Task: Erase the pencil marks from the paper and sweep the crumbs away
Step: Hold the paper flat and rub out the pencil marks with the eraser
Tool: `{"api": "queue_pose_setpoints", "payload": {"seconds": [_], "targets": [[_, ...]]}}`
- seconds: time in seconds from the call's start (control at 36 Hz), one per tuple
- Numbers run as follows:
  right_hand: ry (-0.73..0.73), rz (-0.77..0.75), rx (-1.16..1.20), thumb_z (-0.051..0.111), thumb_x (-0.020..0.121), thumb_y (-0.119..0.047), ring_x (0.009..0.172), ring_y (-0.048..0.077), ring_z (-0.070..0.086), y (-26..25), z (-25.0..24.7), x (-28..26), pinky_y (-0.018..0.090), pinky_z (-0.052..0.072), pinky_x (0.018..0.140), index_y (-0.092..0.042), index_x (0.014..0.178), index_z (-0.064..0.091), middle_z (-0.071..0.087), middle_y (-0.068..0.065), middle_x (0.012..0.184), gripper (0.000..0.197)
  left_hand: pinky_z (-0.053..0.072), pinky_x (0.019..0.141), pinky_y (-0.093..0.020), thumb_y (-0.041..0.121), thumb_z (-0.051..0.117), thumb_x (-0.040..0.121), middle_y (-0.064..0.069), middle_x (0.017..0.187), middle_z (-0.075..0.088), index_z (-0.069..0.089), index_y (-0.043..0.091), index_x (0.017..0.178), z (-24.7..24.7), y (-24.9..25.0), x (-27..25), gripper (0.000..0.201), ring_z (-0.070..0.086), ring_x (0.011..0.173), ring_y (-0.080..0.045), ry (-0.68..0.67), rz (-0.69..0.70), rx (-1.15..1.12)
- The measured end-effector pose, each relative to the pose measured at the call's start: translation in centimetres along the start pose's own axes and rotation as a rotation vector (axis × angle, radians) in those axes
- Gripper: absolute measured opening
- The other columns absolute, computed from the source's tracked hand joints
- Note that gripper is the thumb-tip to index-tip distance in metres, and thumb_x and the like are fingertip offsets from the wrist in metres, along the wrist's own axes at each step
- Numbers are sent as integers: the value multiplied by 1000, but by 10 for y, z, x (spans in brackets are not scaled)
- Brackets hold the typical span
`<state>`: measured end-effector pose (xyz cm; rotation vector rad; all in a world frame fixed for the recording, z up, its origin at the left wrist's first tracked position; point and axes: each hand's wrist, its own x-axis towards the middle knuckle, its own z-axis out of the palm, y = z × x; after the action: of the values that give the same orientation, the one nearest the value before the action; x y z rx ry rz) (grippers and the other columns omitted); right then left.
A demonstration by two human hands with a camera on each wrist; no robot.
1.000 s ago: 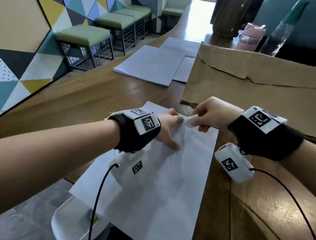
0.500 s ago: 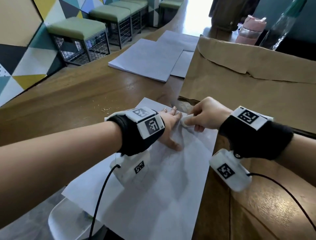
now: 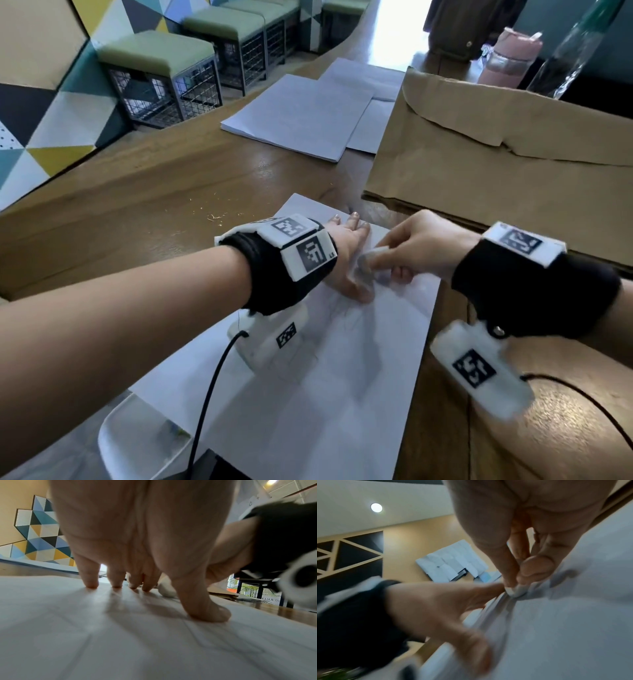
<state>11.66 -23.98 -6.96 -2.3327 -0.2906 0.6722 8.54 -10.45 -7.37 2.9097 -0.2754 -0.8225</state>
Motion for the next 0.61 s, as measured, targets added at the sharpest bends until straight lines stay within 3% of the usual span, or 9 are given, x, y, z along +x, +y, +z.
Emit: {"api": "queue_pose_setpoints", "payload": {"seconds": [0.06,0.14,0.22,0.33,0.39,0.47,0.56,0.61], "targets": [[94,22,51,77,72,-14,38,9,51,-3,-10,10,21,47,48,-9,61,68,57,-4,38,15,8,120,-39,51,64,80,-6,159,-15,-11,13,150,0,-1,-1,110,-4,147,-26,6,2,-1],[162,-9,12,75,73,-19,42,10,52,1,-8,11,25,47,55,-12,62,69,58,-4,40,15,8,120,-38,50,65,80,-5,159,-14,-11,14,150,0,0,-2,110,-4,148,-25,7,2,-4],[55,-91,-113,72,79,-31,39,5,53,6,3,-12,21,46,51,-13,68,72,63,-3,45,21,7,120,-38,51,64,80,-6,158,-15,-13,11,150,-1,1,-1,111,-5,147,-26,-3,-6,-2],[-126,-47,-211,73,76,-38,45,3,57,4,-1,-21,21,50,59,-20,77,76,67,-2,54,18,6,120,-38,51,64,80,-6,158,-17,-15,11,149,-2,3,-2,112,-7,147,-26,-15,-20,7],[-86,-14,-138,76,75,-30,44,4,57,-2,-7,-8,19,52,58,-14,79,77,65,-5,50,16,7,120,-38,51,64,80,-7,158,-16,-14,10,149,-1,3,-2,113,-5,147,-27,-17,-9,7],[64,16,-14,77,74,-21,52,14,56,-6,-13,10,30,54,66,-10,75,75,63,4,58,11,8,120,-38,52,65,78,-7,158,-15,-12,12,150,-1,1,-1,113,-4,147,-28,-14,0,10],[101,-26,-45,74,75,-28,52,14,54,1,-7,5,37,54,67,-11,69,74,66,7,57,17,8,120,-39,52,65,78,-7,158,-15,-12,12,150,-1,1,-2,113,-4,147,-27,-12,0,11],[8,-67,-129,71,77,-35,47,7,55,4,-1,-10,32,52,65,-15,71,75,71,7,63,21,8,120,-40,52,64,79,-7,158,-16,-14,10,149,-1,2,-2,113,-5,147,-27,-16,-9,14]]}}
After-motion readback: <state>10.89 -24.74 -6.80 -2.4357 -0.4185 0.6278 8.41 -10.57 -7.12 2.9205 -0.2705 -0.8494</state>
